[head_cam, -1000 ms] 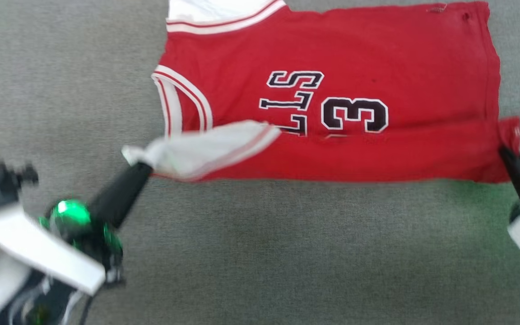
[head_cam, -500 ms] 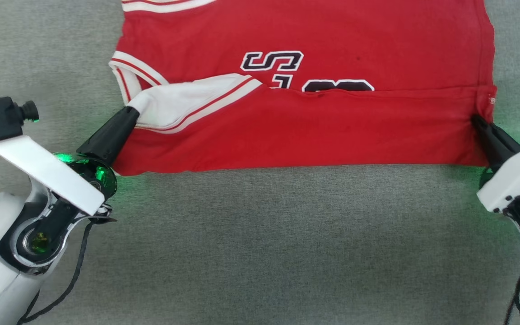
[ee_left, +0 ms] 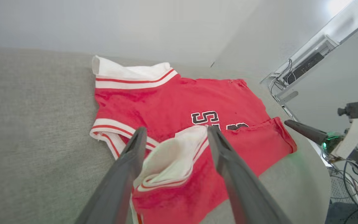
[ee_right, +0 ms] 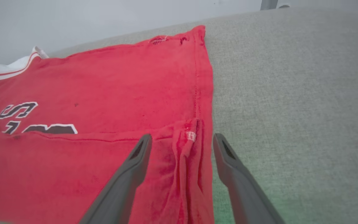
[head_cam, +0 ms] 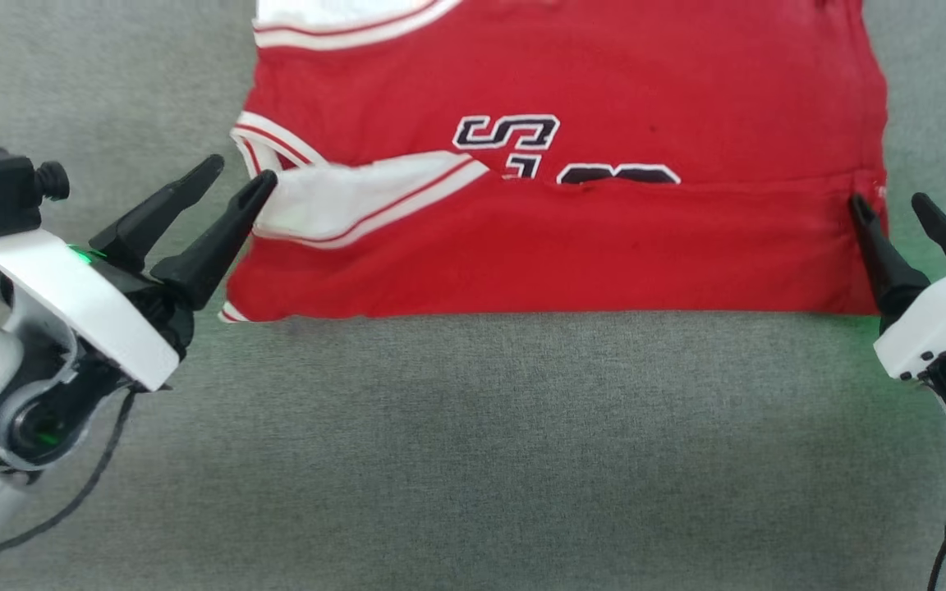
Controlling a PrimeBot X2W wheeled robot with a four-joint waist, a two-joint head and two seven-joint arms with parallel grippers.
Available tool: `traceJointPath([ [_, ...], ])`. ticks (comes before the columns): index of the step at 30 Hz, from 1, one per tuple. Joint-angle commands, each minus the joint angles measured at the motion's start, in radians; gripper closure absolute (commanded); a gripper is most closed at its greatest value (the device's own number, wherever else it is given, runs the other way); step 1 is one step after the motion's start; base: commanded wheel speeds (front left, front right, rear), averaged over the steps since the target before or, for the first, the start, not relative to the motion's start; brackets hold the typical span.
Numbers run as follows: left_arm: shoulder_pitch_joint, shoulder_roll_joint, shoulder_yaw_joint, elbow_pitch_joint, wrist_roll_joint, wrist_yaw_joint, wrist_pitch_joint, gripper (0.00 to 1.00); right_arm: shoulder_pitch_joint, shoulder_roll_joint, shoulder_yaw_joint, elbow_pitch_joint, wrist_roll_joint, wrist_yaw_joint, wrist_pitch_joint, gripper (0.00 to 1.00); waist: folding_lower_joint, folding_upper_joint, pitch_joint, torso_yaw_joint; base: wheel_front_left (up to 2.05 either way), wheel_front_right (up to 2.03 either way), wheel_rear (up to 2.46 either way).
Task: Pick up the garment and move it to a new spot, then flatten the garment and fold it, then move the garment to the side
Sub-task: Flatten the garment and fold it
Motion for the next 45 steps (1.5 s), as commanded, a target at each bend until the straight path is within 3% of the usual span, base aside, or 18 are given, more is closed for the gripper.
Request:
traceJointPath([
  [1,-0.012,0.013,-0.005,-0.006,0.005,0.002,0.008,0.00,0.013,-0.002,0.001,-0.002,-0.001,-0.001,-0.009,0.00,0.0000,0.0000,-0.024,0.008,0.00,0.00,0.00],
  [5,-0.043,0.084,-0.069,-0.044,0.002,0.002,0.106,0.00,0.030,0.002,0.002,-0.019,0.003,-0.001,-0.009,0.00,0.0000,0.0000,-0.057,0.010,0.00,0.00,0.00],
  [11,-0.061,0.133,-0.152,-0.032,-0.056,0.002,0.315,0.00,0.048,0.014,0.019,-0.037,0.007,-0.001,0.000,0.00,0.0000,0.0000,-0.065,-0.007,0.00,0.00,0.00],
  [23,-0.076,0.042,-0.197,0.156,-0.186,0.002,0.476,0.00,0.033,0.021,0.049,-0.050,0.017,-0.001,0.012,0.00,0.0000,0.0000,-0.025,-0.064,0.00,0.00,0.00],
  [24,-0.077,0.039,-0.198,0.161,-0.187,0.003,0.483,0.14,0.032,0.020,0.050,-0.051,0.016,-0.001,0.014,0.00,0.0000,0.0000,-0.023,-0.067,0.00,0.00,0.00],
  [25,-0.075,0.033,-0.199,0.163,-0.195,0.003,0.486,0.51,0.034,0.018,0.052,-0.050,0.014,-0.001,0.019,0.00,0.0000,0.0000,-0.022,-0.069,0.00,0.00,0.00],
  [26,-0.075,0.029,-0.200,0.162,-0.200,0.003,0.492,0.63,0.035,0.013,0.054,-0.050,0.012,-0.001,0.023,0.00,0.0000,0.0000,-0.020,-0.070,0.00,0.00,0.00],
  [27,-0.076,0.028,-0.200,0.161,-0.203,0.003,0.495,1.00,0.034,0.007,0.058,-0.050,0.011,-0.001,0.032,0.00,0.0000,0.0000,-0.019,-0.071,0.00,0.00,0.00],
  [30,-0.082,0.027,-0.201,0.147,-0.195,0.003,0.489,1.00,0.031,-0.019,0.081,-0.053,0.007,-0.001,0.083,0.00,0.0000,0.0000,-0.014,-0.072,0.00,0.00,0.00],
  [37,-0.087,0.021,-0.197,0.101,-0.174,0.003,0.449,1.00,0.012,-0.094,0.137,-0.061,0.010,-0.001,0.311,0.00,0.0000,0.0000,-0.002,-0.057,0.00,0.00,0.00],
  [44,-0.076,-0.002,-0.198,0.077,-0.171,0.003,0.405,1.00,-0.021,-0.102,0.157,-0.015,0.000,-0.001,0.417,0.00,0.0000,0.0000,0.004,-0.031,0.00,0.00,0.00],
  [45,-0.071,-0.006,-0.201,0.075,-0.171,0.003,0.400,1.00,-0.022,-0.106,0.161,-0.004,-0.003,-0.001,0.424,0.33,0.0000,0.0000,0.004,-0.026,0.00,0.00,0.00],
])
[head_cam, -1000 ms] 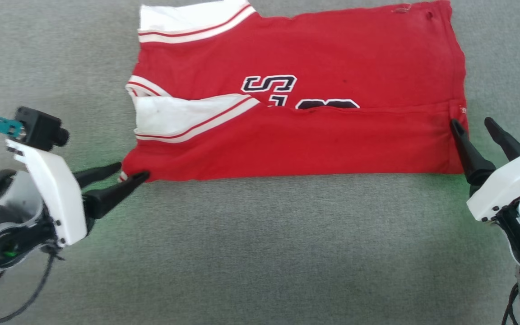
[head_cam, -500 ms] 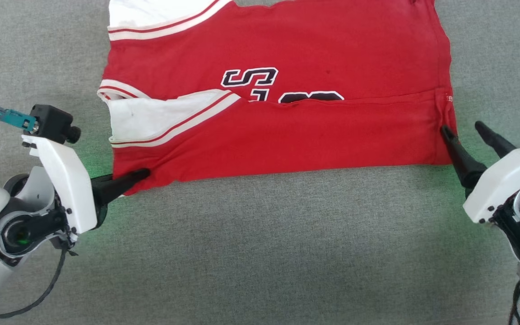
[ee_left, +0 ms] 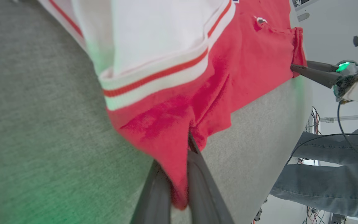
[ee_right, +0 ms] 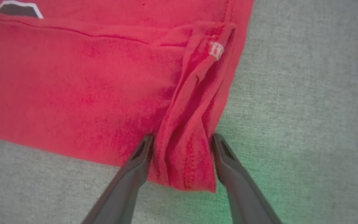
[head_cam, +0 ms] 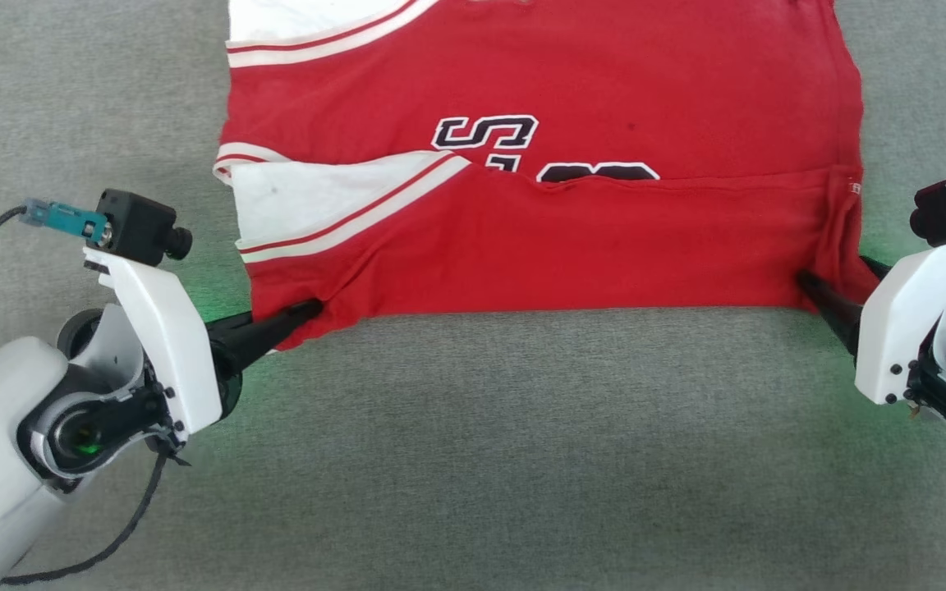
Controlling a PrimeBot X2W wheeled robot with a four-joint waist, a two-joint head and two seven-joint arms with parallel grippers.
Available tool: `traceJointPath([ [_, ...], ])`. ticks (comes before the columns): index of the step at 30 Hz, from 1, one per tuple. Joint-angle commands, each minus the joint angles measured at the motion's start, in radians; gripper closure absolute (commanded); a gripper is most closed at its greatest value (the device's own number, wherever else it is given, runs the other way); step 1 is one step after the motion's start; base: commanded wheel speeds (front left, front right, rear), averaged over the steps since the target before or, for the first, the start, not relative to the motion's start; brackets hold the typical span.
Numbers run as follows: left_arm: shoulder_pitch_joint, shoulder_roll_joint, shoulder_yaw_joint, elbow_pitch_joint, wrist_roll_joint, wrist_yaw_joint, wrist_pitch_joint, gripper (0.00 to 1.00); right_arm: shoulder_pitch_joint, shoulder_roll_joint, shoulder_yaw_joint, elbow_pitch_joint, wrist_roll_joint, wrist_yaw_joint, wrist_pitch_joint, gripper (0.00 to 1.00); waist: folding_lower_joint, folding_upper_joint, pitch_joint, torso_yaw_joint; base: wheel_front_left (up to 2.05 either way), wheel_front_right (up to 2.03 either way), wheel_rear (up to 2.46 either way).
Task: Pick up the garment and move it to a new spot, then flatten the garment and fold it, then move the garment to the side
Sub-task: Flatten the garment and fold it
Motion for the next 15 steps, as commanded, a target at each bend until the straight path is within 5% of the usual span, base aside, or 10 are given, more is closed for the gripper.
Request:
traceJointPath([
  [1,0.013,-0.005,-0.002,-0.001,0.012,0.003,-0.011,1.00,0.005,0.003,0.009,0.025,-0.005,-0.001,0.010,0.86,-0.0001,0.0000,-0.002,0.009,0.00,0.00,0.00],
  [2,0.017,-0.009,-0.005,0.001,0.014,0.003,-0.018,1.00,0.006,0.001,0.007,0.031,-0.006,-0.001,0.008,1.00,-0.0001,0.0000,-0.005,0.015,0.00,0.00,0.00],
  [7,0.059,-0.009,-0.007,-0.025,0.003,0.003,-0.077,1.00,0.032,-0.021,-0.008,0.027,0.007,-0.002,0.006,1.00,-0.0001,0.0000,-0.031,0.032,0.00,0.00,0.00],
  [15,0.227,0.081,-0.036,-0.161,0.025,0.003,-0.231,1.00,0.180,-0.095,-0.051,-0.105,0.050,-0.002,0.084,1.00,-0.0001,0.0000,-0.072,0.051,0.00,0.00,0.00],
])
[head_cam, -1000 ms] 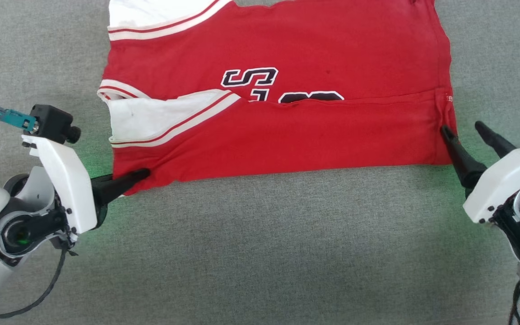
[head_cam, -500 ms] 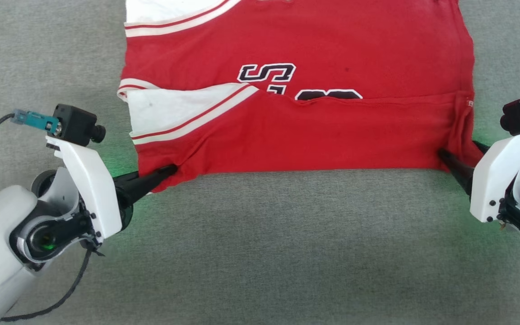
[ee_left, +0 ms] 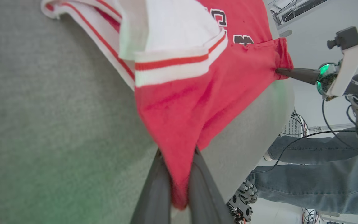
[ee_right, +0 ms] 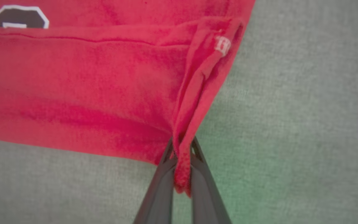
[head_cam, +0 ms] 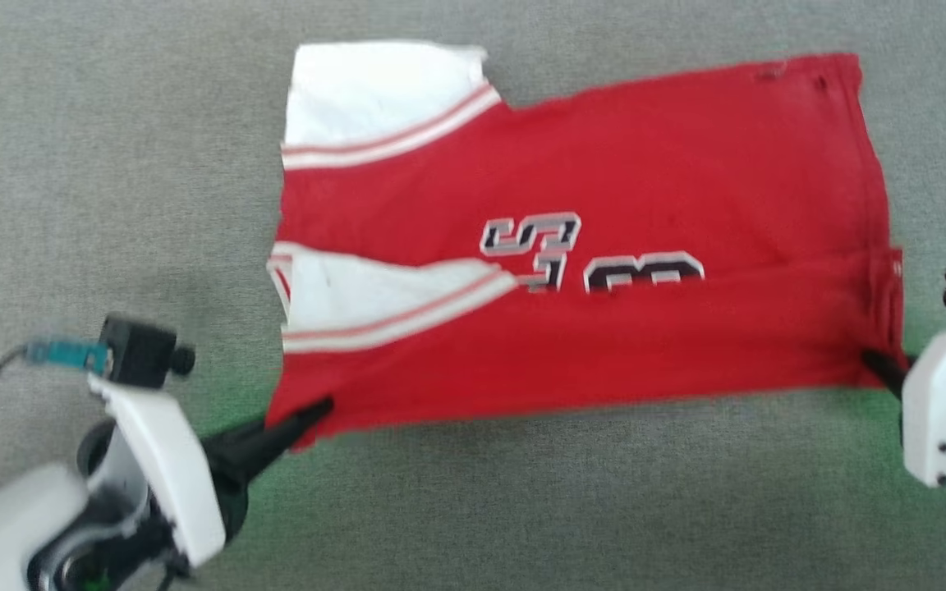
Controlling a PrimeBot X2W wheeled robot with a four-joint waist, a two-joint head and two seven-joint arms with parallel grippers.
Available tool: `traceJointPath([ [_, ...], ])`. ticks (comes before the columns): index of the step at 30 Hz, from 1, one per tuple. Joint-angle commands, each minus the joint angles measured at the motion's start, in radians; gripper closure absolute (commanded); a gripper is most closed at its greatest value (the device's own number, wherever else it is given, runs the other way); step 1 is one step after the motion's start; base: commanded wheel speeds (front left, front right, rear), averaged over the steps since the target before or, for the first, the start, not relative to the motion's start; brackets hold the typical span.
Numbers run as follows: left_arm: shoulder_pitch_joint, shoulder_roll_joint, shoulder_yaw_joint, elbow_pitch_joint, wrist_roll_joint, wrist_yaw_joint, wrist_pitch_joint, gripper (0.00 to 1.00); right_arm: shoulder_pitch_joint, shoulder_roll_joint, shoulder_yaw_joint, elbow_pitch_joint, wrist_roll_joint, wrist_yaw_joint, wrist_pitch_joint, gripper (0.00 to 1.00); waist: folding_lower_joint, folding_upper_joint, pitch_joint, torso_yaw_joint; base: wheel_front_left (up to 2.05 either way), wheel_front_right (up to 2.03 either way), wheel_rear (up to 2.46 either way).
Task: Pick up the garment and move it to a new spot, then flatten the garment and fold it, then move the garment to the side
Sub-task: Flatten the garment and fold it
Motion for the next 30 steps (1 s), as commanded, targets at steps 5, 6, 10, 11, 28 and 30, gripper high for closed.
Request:
traceJointPath([
  [5,0.093,0.049,-0.021,-0.056,0.016,0.003,-0.070,1.00,0.118,-0.016,-0.047,-0.083,0.016,-0.003,0.045,1.00,0.0000,0.0000,-0.003,0.009,0.00,0.00,0.00],
  [6,0.110,0.058,-0.026,-0.066,0.021,0.003,-0.085,1.00,0.144,-0.012,-0.057,-0.105,0.016,-0.003,0.052,1.00,0.0000,0.0000,-0.003,0.010,0.00,0.00,0.00],
  [10,0.157,0.066,-0.036,-0.088,0.035,0.003,-0.139,1.00,0.220,0.024,-0.113,-0.196,0.011,-0.003,0.049,1.00,0.0000,0.0000,0.000,0.016,0.00,0.00,0.00],
  [11,0.158,0.063,-0.035,-0.086,0.036,0.003,-0.147,0.94,0.223,0.033,-0.123,-0.206,0.008,-0.003,0.040,0.60,0.0000,0.0000,0.001,0.016,0.00,0.00,0.00],
  [28,-0.011,0.109,0.117,0.003,0.120,0.059,-0.273,0.00,0.059,0.174,-0.078,-0.216,-0.129,-0.002,-0.496,0.00,0.0000,0.0000,0.021,-0.056,0.00,0.00,0.00],
  [30,-0.073,0.101,0.137,0.043,0.152,0.085,-0.266,0.00,0.023,0.204,-0.053,-0.182,-0.159,-0.002,-0.601,0.00,0.0000,0.0000,0.033,-0.081,0.00,0.00,0.00],
])
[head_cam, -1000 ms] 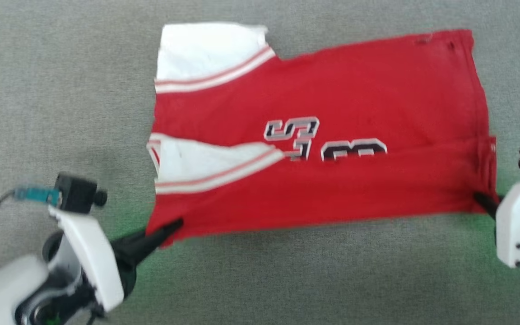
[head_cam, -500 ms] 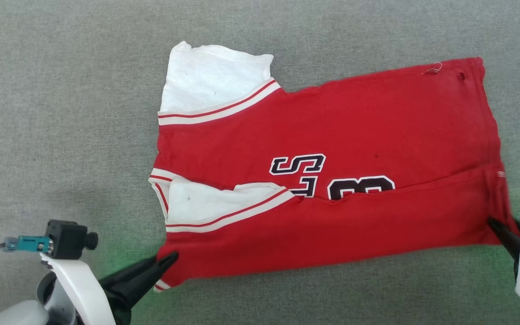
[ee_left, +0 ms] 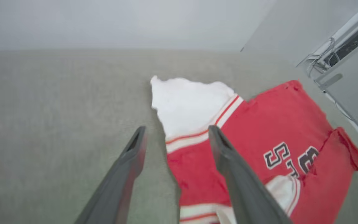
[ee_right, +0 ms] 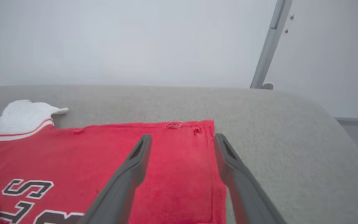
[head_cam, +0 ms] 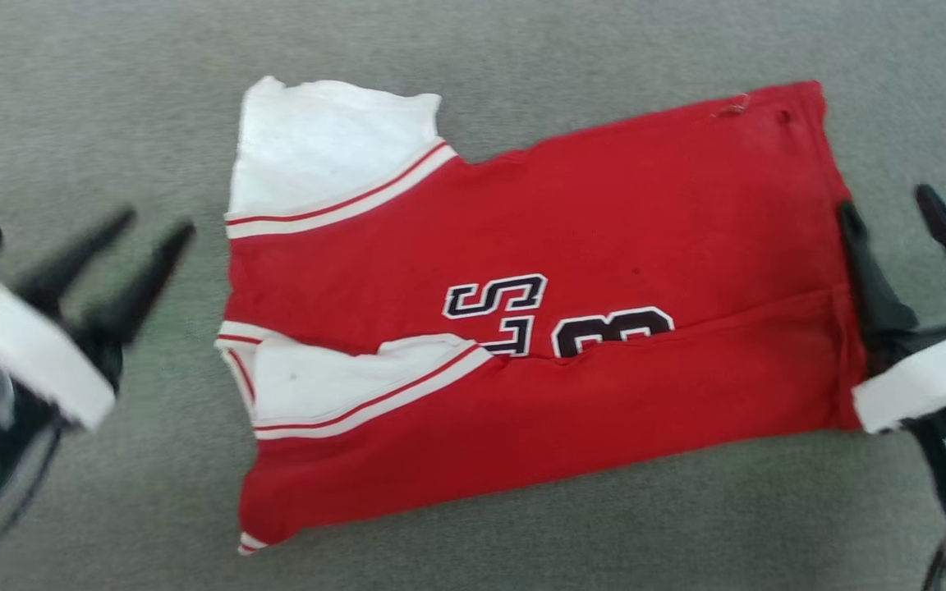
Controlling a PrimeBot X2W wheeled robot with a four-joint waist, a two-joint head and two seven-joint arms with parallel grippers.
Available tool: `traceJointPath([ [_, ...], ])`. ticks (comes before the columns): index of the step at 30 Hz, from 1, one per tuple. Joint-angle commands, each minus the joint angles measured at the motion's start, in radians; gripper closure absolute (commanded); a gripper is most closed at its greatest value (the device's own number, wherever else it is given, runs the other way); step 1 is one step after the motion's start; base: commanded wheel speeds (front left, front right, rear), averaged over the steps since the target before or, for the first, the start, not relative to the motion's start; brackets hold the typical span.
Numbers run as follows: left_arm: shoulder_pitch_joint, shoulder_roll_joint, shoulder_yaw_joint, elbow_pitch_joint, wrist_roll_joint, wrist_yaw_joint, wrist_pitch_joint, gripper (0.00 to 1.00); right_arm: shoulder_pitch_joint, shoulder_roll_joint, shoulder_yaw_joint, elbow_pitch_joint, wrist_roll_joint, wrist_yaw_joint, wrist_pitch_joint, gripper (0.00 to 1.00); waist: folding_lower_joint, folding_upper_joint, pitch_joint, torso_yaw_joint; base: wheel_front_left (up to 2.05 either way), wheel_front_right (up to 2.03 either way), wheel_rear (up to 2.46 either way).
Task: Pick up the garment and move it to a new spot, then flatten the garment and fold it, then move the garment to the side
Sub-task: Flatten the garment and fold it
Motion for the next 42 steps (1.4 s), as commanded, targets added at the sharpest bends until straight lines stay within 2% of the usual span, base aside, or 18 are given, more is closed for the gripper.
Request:
traceJointPath([
  [1,-0.029,-0.013,0.007,0.009,0.011,0.001,0.009,0.00,-0.009,0.015,0.005,0.010,-0.003,-0.001,-0.029,0.00,0.0000,0.0000,0.018,-0.029,0.00,0.00,0.00],
  [5,-0.170,-0.057,0.040,0.124,0.040,0.009,0.055,0.00,-0.061,0.070,0.044,0.071,-0.037,-0.001,-0.173,0.00,0.0000,0.0000,0.048,-0.085,0.00,0.00,0.00],
  [9,-0.280,-0.084,0.015,0.264,0.074,-0.011,0.170,0.00,-0.084,0.097,0.073,0.118,-0.049,-0.001,-0.256,0.00,0.0000,0.0000,0.071,-0.143,0.00,0.00,0.00],
  [15,-0.386,-0.103,-0.054,0.415,0.050,-0.057,0.449,0.00,-0.070,0.118,0.076,0.157,-0.043,-0.001,-0.291,0.00,0.0000,0.0000,0.090,-0.194,0.00,0.00,0.00],
  [20,-0.446,-0.150,-0.075,0.498,-0.004,-0.073,0.607,0.00,-0.077,0.117,0.089,0.178,-0.035,-0.001,-0.277,0.00,0.0000,0.0000,0.110,-0.203,0.00,0.00,0.00],
  [21,-0.457,-0.160,-0.076,0.508,-0.010,-0.077,0.629,0.21,-0.089,0.110,0.092,0.180,-0.033,-0.001,-0.268,0.00,0.0000,0.0000,0.116,-0.204,0.00,0.00,0.00],
  [22,-0.467,-0.167,-0.078,0.513,-0.017,-0.080,0.646,0.56,-0.103,0.103,0.097,0.179,-0.033,-0.001,-0.258,0.00,0.0000,0.0000,0.122,-0.204,0.00,0.00,0.00],
  [23,-0.474,-0.170,-0.079,0.518,-0.025,-0.081,0.658,1.00,-0.117,0.096,0.101,0.181,-0.033,-0.001,-0.247,0.00,0.0000,0.0000,0.126,-0.203,0.00,0.00,0.00],
  [27,-0.509,-0.180,-0.090,0.520,-0.006,-0.088,0.663,1.00,-0.211,0.045,0.123,0.195,-0.021,-0.001,-0.176,0.00,0.0000,0.0000,0.147,-0.188,0.00,0.00,0.00],
  [30,-0.526,-0.202,-0.095,0.500,-0.002,-0.089,0.643,1.00,-0.307,-0.004,0.145,0.233,-0.010,-0.001,-0.081,0.00,0.0000,0.0000,0.164,-0.163,0.00,0.00,0.00],
  [36,-0.556,-0.230,-0.121,0.425,0.025,-0.089,0.585,1.00,-0.539,-0.140,0.201,0.378,0.031,-0.001,0.194,0.00,0.0000,0.0000,0.206,-0.091,0.00,0.00,0.00],
  [37,-0.556,-0.230,-0.121,0.425,0.025,-0.089,0.585,1.00,-0.539,-0.140,0.201,0.378,0.031,-0.001,0.194,0.00,0.0000,0.0000,0.206,-0.091,0.00,0.00,0.00],
  [42,-0.565,-0.253,-0.152,0.374,0.022,-0.089,0.543,1.00,-0.685,-0.196,0.237,0.515,0.107,-0.001,0.411,0.00,0.0000,0.0000,0.228,-0.034,0.00,0.00,0.00],
])
